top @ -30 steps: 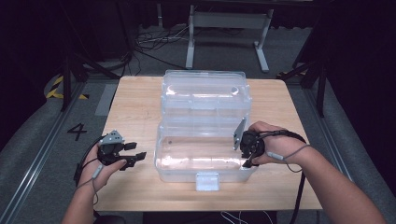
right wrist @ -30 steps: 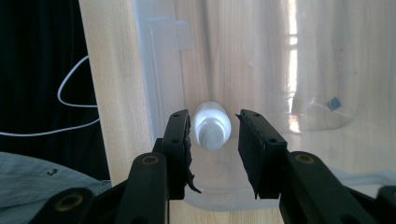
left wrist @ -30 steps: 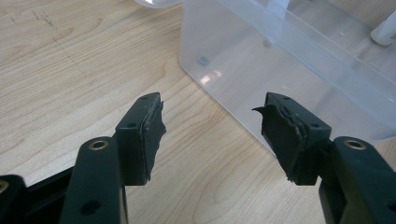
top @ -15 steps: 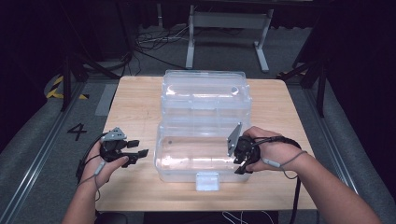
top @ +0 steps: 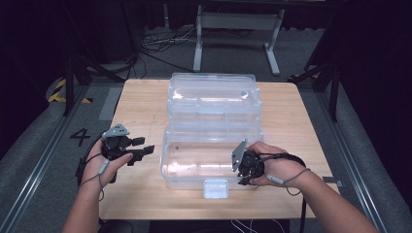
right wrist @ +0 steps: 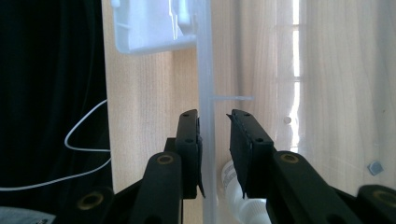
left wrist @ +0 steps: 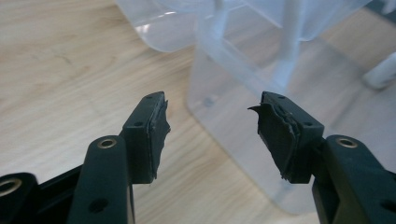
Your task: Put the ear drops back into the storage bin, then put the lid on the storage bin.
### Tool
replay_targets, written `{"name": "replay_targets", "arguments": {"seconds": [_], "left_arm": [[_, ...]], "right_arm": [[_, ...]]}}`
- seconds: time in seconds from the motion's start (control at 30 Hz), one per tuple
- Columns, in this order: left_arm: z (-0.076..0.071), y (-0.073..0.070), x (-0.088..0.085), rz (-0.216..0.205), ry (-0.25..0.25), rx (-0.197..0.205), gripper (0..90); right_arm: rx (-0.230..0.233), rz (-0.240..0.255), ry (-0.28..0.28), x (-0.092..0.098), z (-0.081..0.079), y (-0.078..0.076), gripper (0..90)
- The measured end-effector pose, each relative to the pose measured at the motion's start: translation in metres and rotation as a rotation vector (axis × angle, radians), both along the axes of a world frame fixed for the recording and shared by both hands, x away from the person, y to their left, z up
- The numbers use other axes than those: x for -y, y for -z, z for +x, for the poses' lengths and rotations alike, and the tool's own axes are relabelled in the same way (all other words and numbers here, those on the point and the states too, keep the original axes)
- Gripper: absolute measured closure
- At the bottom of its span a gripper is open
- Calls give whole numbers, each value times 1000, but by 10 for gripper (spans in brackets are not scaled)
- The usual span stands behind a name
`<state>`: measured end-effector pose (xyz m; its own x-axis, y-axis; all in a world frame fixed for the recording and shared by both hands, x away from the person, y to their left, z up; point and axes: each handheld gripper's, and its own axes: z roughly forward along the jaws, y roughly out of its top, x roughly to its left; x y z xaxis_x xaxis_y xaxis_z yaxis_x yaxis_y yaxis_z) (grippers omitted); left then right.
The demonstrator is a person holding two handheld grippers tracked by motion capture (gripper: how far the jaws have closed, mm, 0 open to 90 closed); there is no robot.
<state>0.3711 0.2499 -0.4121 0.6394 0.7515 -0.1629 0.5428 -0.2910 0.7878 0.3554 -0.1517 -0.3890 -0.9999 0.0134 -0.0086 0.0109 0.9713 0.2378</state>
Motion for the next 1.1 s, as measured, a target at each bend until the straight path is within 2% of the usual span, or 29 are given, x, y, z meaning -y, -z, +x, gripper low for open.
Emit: {"name": "replay_targets", "arguments": {"seconds": [0.1, 0.17, 0.2, 0.27, 0.33, 0.37, 0.43, 0.5, 0.57, 0.67, 0.73, 0.83, 0.93, 1.1], "left_arm": [[3, -6, -1, 20, -12, -15, 409], [4, -11, 0, 46, -15, 1, 410], [4, -13, 1, 44, -14, 6, 421], [7, -19, 3, 4, -7, 3, 409], [9, -23, 6, 9, 14, 37, 375], [9, -23, 6, 9, 14, 37, 345], [12, -29, 10, 0, 45, 57, 351], [13, -36, 15, -16, 64, 51, 328], [14, -45, 18, -11, 79, 51, 308], [15, -58, 23, 5, 98, 62, 276], [16, -64, 26, 14, 122, 89, 268], [17, -72, 33, 64, 142, 112, 252], [19, -78, 41, 68, 152, 119, 227], [22, -87, 55, 94, 191, 142, 249]], "right_arm": [[3, 9, -3, 1, 0, 4, 756], [10, 12, -4, 1, -2, 7, 777], [12, 16, -7, 2, -3, 8, 790], [6, 21, -6, 2, -3, 10, 820], [7, 29, -6, 3, -4, 10, 835], [10, 35, -1, 3, -5, 10, 837], [12, 38, 2, 4, -6, 10, 837], [17, 37, 0, 4, -6, 10, 838], [19, 46, 7, 4, -6, 11, 838], [17, 66, 11, 7, -6, 11, 837], [14, 77, 19, 8, -6, 12, 837], [10, 90, 22, 9, -6, 12, 836], [14, 93, 20, 10, -6, 12, 836], [3, 96, 20, 10, -5, 12, 836]]}}
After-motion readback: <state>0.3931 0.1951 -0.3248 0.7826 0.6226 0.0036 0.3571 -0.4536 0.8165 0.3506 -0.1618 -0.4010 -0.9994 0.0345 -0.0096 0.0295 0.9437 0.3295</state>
